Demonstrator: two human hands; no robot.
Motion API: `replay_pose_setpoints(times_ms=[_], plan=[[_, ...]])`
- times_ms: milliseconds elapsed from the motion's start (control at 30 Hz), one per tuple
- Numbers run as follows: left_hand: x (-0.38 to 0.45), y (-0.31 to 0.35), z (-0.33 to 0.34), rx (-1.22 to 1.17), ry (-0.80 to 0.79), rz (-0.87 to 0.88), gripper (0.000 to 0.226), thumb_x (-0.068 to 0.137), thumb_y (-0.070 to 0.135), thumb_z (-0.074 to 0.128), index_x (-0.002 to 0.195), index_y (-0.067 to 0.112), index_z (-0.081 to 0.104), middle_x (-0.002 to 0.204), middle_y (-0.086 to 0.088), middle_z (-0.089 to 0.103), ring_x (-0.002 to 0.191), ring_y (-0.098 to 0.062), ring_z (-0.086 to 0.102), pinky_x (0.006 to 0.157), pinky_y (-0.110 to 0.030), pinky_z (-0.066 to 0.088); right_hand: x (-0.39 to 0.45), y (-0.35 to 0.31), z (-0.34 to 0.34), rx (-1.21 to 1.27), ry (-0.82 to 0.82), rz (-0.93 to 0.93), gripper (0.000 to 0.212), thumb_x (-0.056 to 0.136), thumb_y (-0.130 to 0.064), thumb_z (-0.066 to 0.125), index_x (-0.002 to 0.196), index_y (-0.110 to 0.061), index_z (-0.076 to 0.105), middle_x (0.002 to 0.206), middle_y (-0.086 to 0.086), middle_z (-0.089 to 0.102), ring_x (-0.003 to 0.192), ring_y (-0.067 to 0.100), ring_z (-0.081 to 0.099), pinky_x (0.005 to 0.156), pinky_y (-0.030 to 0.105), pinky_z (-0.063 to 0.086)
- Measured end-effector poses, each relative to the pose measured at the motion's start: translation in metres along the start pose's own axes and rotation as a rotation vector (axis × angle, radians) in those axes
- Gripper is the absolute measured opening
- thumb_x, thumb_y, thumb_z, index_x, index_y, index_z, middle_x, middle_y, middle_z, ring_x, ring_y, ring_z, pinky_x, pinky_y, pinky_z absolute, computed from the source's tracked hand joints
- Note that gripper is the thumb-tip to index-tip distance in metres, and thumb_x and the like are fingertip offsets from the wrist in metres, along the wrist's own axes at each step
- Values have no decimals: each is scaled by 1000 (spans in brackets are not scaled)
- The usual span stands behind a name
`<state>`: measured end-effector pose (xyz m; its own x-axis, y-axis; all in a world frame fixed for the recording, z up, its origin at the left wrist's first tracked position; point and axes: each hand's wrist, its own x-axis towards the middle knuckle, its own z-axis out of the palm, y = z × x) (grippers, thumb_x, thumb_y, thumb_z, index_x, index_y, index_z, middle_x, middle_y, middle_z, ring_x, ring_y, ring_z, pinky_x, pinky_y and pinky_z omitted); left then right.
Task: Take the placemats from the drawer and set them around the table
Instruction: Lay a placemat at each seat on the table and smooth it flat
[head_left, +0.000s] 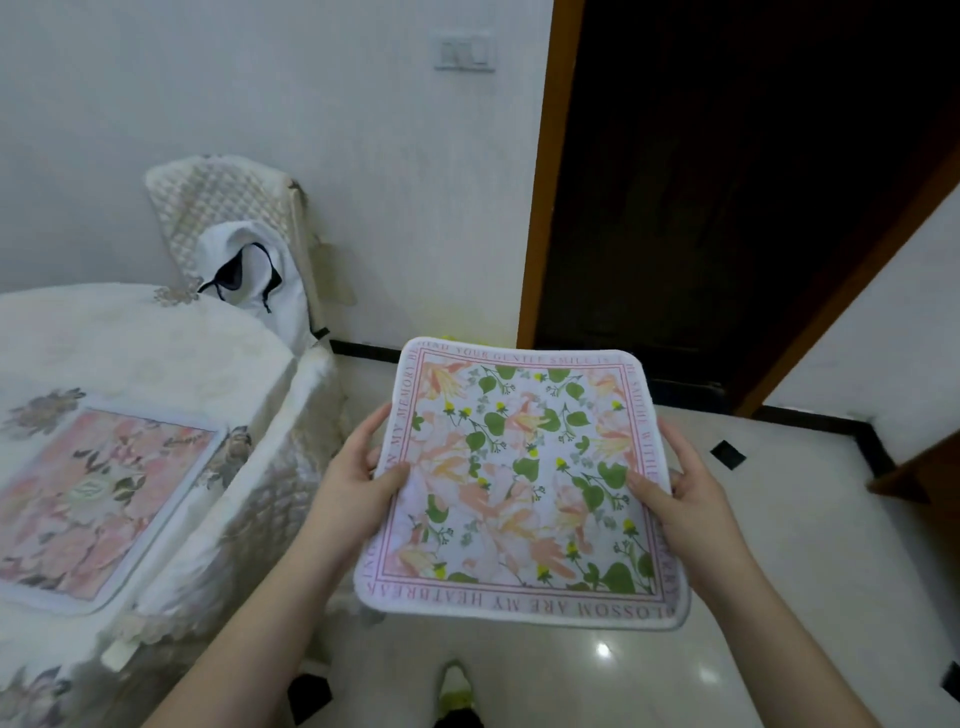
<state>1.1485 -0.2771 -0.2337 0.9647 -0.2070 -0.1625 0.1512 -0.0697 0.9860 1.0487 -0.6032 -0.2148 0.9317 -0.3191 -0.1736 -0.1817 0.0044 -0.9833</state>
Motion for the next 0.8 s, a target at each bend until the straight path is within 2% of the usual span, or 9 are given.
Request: replay_pose_setpoints(times_ms=[67,167,300,400,533,600,700,800], plan=[[25,4,-12,-6,6,1,66,83,17,63,135,55,45,111,-5,75,94,-31,75,72,-48,62,28,-11,17,-5,-26,-9,60,93,-15,66,118,-67,48,101,4,77,84,31,75,64,46,62],[61,14,-30,-31,9,-16,66,88,14,62,140,50,42,113,-7,74,94,-36,74,78,-56,59,66,-24,39,-9,-38,-14,62,92,-17,67,107,-74,48,98,3,77,83,30,76,62,45,62],[103,27,-51,-42,31,-31,64,95,5,58,143,44,40,114,-6,75,95,-35,74,79,-58,59,110,-31,64,-15,-44,-6,62,92,-18,67,121,-68,44,99,4,77,85,31,75,65,48,62],[125,31,-64,-57,54,-42,63,96,7,59,140,48,42,111,-3,75,92,-33,75,72,-52,61,138,-34,80,-25,-70,10,62,93,-16,66,131,-60,41,100,5,77,85,32,75,67,51,61],[150,28,-78,-79,115,-66,66,96,4,59,141,49,42,110,-6,75,91,-35,75,74,-55,60,178,-44,99,-45,-127,-2,63,93,-16,65,111,-73,46,99,4,77,83,29,76,60,42,62],[162,26,-81,-114,146,-79,65,95,4,59,139,50,44,111,-6,75,90,-35,75,70,-54,61,199,-47,105,-49,-158,-3,63,94,-17,65,108,-75,46,100,3,77,84,28,76,60,41,62],[183,26,-83,-119,185,-91,65,95,5,59,136,53,46,109,-4,76,88,-35,75,64,-51,62,234,-47,111,-56,-184,8,64,93,-16,65,113,-73,44,101,0,76,84,26,76,61,38,62],[212,31,-79,-105,226,-93,64,96,5,60,137,52,46,106,-4,76,85,-35,75,61,-49,62,276,-44,114,-53,-210,23,63,93,-16,66,131,-60,40,100,-1,76,85,25,76,60,36,62]])
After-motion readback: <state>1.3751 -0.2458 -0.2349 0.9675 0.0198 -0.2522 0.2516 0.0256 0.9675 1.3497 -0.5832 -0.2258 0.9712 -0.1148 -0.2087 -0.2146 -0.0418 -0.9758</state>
